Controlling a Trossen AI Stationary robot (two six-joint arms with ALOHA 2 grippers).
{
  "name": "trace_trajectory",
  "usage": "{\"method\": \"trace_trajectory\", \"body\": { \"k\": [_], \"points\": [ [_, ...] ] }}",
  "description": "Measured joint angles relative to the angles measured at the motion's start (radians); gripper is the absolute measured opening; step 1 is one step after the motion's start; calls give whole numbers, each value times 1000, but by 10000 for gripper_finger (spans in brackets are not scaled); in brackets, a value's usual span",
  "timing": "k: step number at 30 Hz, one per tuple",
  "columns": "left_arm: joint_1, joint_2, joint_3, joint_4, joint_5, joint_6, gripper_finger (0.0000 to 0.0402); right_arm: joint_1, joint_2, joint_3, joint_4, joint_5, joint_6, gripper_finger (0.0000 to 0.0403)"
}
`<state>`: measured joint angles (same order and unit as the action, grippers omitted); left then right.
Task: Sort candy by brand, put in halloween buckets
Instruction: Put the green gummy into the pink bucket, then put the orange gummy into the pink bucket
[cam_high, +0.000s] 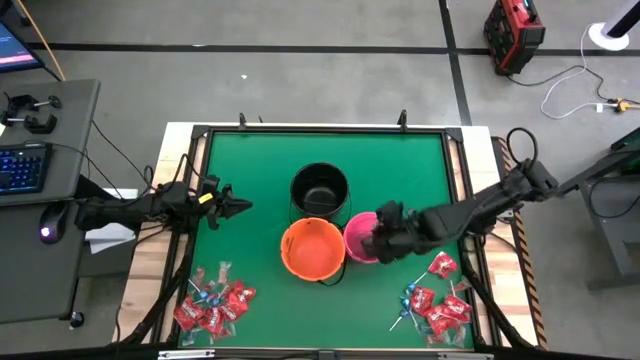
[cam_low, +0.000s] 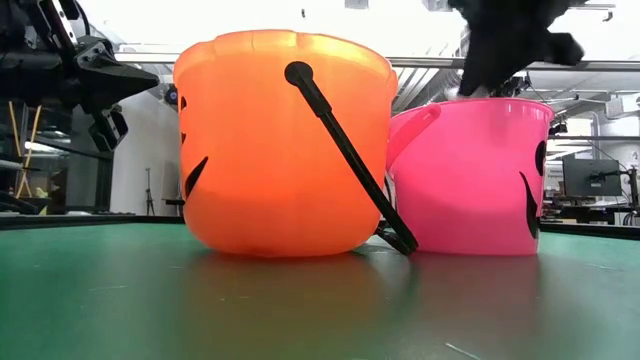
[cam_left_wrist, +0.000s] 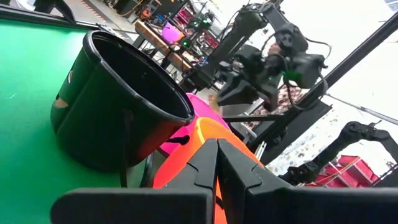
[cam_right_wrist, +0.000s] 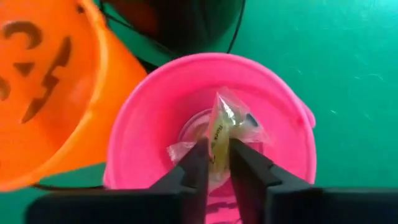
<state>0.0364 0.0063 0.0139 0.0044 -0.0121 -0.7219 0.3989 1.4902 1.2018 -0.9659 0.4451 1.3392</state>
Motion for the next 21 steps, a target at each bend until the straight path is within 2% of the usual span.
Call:
{"method": "trace_trajectory", "body": {
  "k": [6,9,11,14,18,21],
  "points": [
    [0,0,0,0,0,0,1,-100,0,0,33,-272,-150,168],
    [0,0,0,0,0,0,1,-100,-14,0,53,-377,-169,194],
    [0,0,0,0,0,0,1,-60,-35,0,16,-428,-138,200],
    [0,0,0,0,0,0,1,57,-91,1,-130,-450,3,200],
    [0,0,0,0,0,0,1,215,-182,-25,-327,-448,293,195],
    [0,0,0,0,0,0,1,276,-257,-111,-331,-527,521,189]
  ]
}}
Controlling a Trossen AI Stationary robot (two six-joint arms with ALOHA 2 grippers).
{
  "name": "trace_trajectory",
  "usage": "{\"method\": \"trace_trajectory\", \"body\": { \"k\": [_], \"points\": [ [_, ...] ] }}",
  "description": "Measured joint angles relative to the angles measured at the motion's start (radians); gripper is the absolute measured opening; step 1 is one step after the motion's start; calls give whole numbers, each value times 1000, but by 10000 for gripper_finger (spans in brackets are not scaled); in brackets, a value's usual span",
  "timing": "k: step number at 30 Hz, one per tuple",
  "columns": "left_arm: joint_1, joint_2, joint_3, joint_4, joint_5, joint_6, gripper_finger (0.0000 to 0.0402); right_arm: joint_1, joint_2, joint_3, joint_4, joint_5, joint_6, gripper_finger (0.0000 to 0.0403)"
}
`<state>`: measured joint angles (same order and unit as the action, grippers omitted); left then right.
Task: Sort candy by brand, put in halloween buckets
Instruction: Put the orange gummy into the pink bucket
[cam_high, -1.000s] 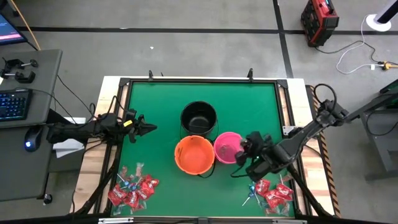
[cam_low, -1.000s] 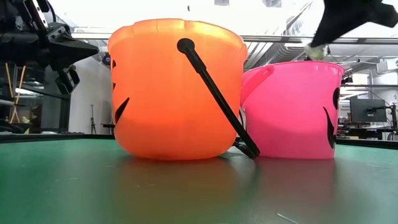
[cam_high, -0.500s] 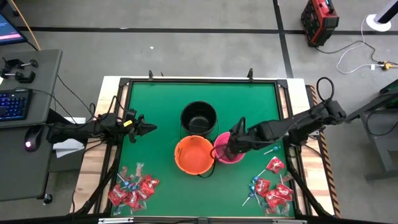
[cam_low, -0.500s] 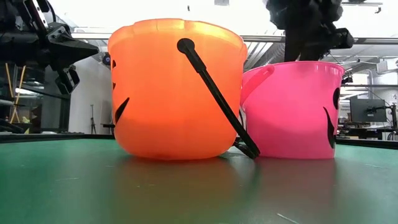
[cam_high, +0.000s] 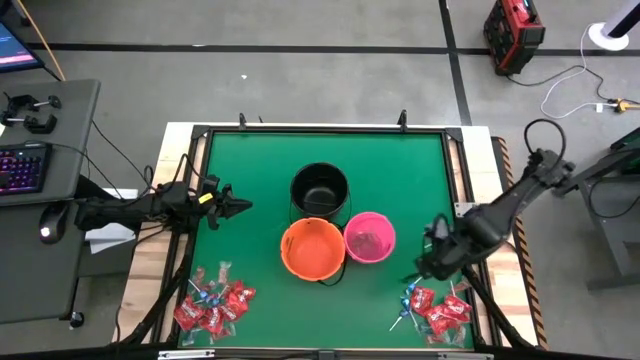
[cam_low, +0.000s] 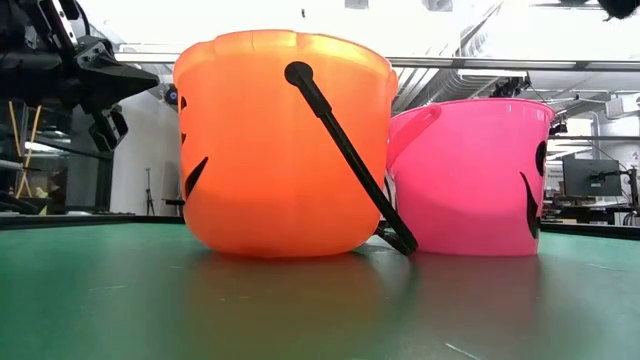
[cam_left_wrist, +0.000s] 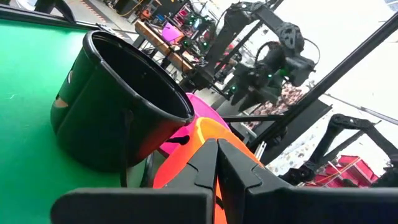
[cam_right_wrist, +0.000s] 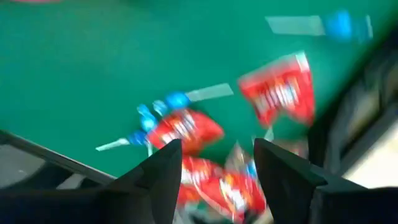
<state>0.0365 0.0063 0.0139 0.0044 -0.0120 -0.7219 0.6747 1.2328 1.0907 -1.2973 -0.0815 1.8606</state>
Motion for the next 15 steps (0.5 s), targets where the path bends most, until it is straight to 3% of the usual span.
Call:
{"method": "trace_trajectory", "body": {
  "k": [2,4,10,15],
  "points": [
    [0,0,0,0,0,0,1,13,-42,-83,66,-47,137,188],
    [0,0,0,0,0,0,1,16,-63,-173,169,-130,176,188],
    [0,0,0,0,0,0,1,-3,-45,-407,416,-494,-81,188],
    [0,0,0,0,0,0,1,-24,-20,-488,408,-583,-293,188]
  ]
}}
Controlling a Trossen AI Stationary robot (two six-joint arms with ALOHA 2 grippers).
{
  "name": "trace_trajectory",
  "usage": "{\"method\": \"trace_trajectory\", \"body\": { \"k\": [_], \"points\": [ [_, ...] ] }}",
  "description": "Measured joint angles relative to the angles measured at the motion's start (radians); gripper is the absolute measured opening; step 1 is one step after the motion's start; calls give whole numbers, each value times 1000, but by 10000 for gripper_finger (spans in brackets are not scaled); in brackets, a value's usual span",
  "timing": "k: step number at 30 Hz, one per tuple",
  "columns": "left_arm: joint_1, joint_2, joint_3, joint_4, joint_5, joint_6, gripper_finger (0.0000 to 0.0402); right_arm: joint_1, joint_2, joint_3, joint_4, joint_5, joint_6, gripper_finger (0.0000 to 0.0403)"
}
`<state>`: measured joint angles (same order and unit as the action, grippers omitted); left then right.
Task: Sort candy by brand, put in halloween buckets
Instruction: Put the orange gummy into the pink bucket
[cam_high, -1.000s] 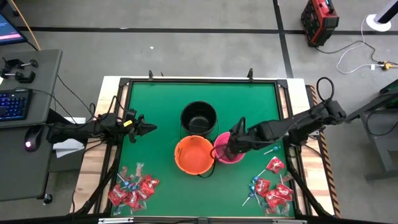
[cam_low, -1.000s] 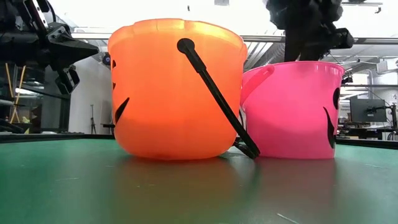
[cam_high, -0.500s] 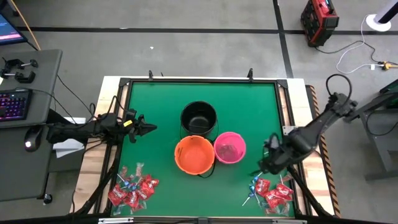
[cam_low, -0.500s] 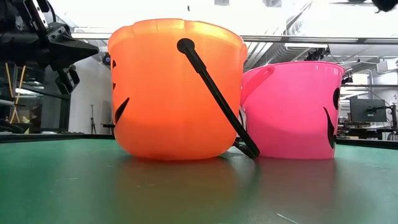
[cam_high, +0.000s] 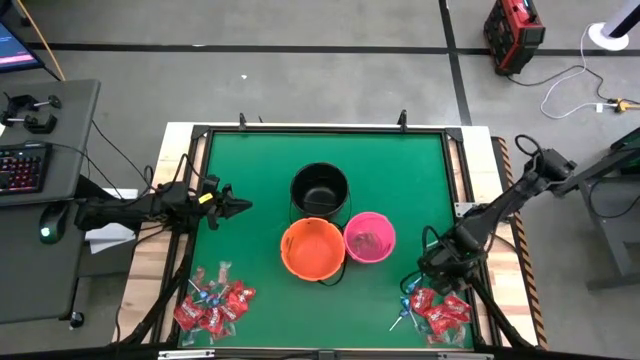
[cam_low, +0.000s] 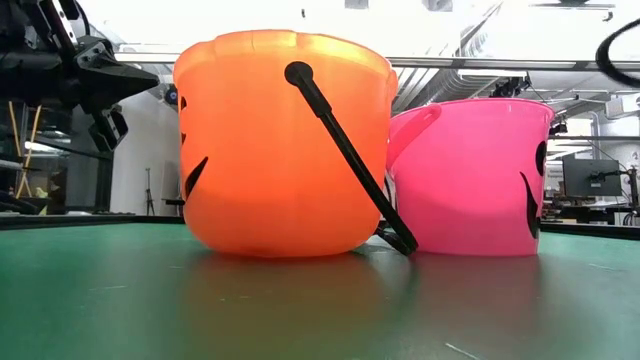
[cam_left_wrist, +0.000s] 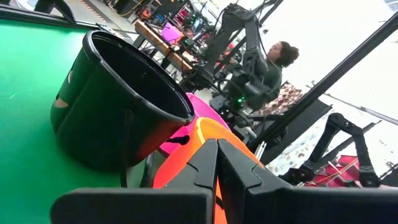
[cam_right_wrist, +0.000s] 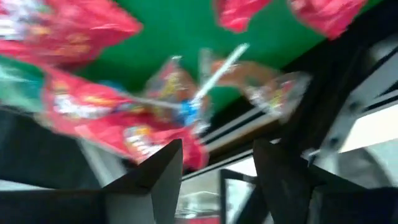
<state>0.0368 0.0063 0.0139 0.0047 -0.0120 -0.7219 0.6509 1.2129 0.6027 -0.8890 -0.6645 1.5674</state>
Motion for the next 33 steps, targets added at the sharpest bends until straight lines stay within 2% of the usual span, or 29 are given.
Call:
{"method": "trace_trajectory", "body": {
  "k": [11,20,24,27,31,33],
  "points": [
    [0,0,0,0,0,0,1,-29,117,-17,-12,39,-355,188],
    [0,0,0,0,0,0,1,-29,267,-17,-36,28,-552,188],
    [0,0,0,0,0,0,1,-30,310,-14,-30,10,-590,182],
    [0,0,0,0,0,0,1,-29,314,-3,-55,14,-593,143],
    [0,0,0,-1,0,0,1,-29,311,82,-173,46,-642,32],
    [0,0,0,0,0,0,1,-29,311,153,-253,88,-688,14]
  ]
}}
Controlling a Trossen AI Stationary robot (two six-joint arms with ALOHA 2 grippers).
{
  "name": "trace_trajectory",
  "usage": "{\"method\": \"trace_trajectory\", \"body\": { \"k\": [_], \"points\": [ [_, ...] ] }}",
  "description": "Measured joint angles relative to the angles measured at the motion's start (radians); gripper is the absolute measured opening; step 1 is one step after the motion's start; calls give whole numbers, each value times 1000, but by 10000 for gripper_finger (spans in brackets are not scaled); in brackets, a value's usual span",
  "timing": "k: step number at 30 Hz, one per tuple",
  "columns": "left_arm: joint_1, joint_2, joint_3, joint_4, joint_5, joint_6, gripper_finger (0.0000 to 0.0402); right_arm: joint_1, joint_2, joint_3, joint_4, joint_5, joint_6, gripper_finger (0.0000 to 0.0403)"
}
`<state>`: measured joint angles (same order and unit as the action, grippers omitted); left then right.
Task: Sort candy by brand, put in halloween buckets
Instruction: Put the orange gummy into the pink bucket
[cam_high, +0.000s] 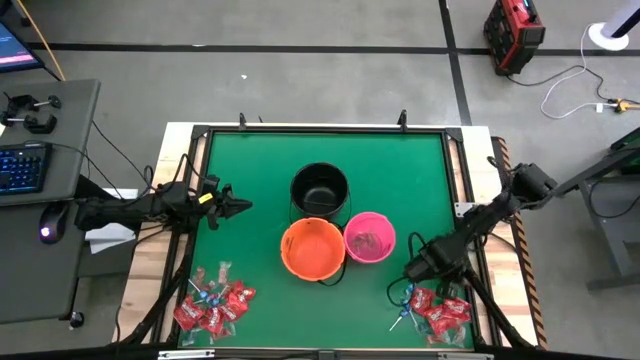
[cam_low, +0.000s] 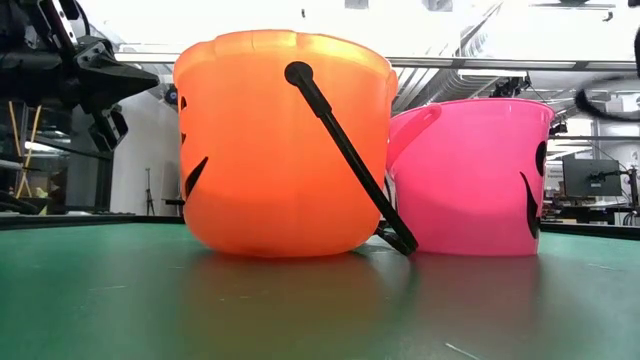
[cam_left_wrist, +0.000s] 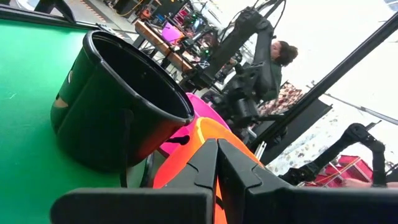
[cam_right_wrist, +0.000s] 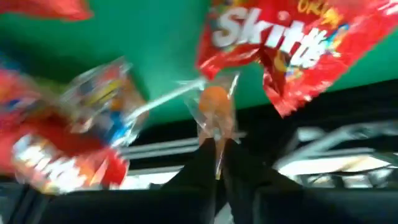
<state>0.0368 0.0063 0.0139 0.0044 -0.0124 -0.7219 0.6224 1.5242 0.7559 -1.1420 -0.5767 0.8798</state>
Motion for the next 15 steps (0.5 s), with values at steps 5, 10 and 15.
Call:
{"method": "trace_trajectory", "body": {
  "k": [5,10,15],
  "points": [
    [0,0,0,0,0,0,1,-10,0,265,-312,189,-77,8],
    [0,0,0,0,0,0,1,-40,-15,512,-396,485,-33,10],
    [0,0,0,0,0,0,1,-106,-27,611,-171,773,58,2]
  ]
}}
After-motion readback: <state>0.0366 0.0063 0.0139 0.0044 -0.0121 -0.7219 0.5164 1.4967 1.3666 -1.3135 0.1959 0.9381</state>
